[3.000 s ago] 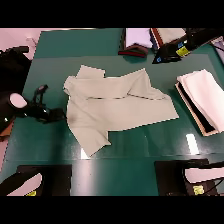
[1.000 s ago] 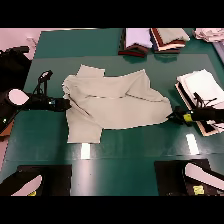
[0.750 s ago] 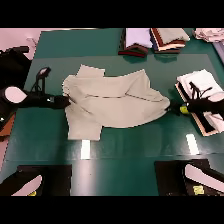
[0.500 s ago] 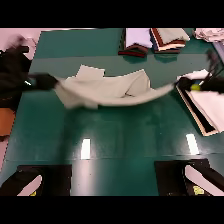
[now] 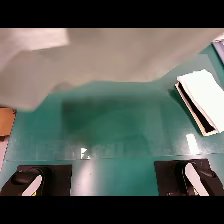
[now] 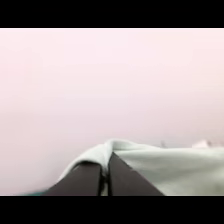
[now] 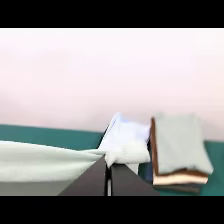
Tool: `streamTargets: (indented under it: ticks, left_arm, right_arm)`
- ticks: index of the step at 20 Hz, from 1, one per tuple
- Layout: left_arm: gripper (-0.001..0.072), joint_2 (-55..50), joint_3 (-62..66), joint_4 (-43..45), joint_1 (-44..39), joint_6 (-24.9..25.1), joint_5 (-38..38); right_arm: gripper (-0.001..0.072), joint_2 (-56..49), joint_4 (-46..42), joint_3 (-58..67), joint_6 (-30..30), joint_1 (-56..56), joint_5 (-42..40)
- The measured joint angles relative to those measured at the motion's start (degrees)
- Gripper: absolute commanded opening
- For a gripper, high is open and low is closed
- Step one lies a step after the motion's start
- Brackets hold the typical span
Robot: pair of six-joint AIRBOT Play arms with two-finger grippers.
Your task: Fold the shirts.
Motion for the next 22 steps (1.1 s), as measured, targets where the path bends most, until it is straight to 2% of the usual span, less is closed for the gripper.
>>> streamTargets:
  ticks: [2, 5, 10, 14, 17, 22]
  left_arm:
    - [0.0024, -0.24, 2.19, 3.13, 0.0, -1.7, -0.96]
    - [0.0025, -3.1, 2.1, 8.87, -0.02, -3.98, -7.45]
    - [0.0025, -14.1, -6.82, 12.11, -0.02, -5.18, -15.13]
    - [0.0025, -26.36, -16.52, 12.11, 0.0, -5.42, -14.49]
    - [0.0025, -36.41, -19.98, 12.07, 0.02, -5.44, -11.52]
    - [0.0025, -46.93, -21.62, 11.89, 0.02, -5.44, -5.4]
  right_arm:
    - [0.0015, -0.9, 0.11, 4.94, 0.52, -2.29, 3.28]
    - [0.0014, -4.74, 0.04, 10.19, 2.03, -3.41, 8.9]
    - [0.0014, -16.24, -4.72, 12.98, 4.61, 3.58, 17.59]
    - [0.0014, -29.4, -16.94, 13.46, 6.47, 14.49, 24.37]
    - [0.0014, -40.39, -22.86, 13.62, 7.8, 20.04, 26.23]
    - [0.0015, -53.77, -26.36, 13.7, 9.97, 22.47, 22.51]
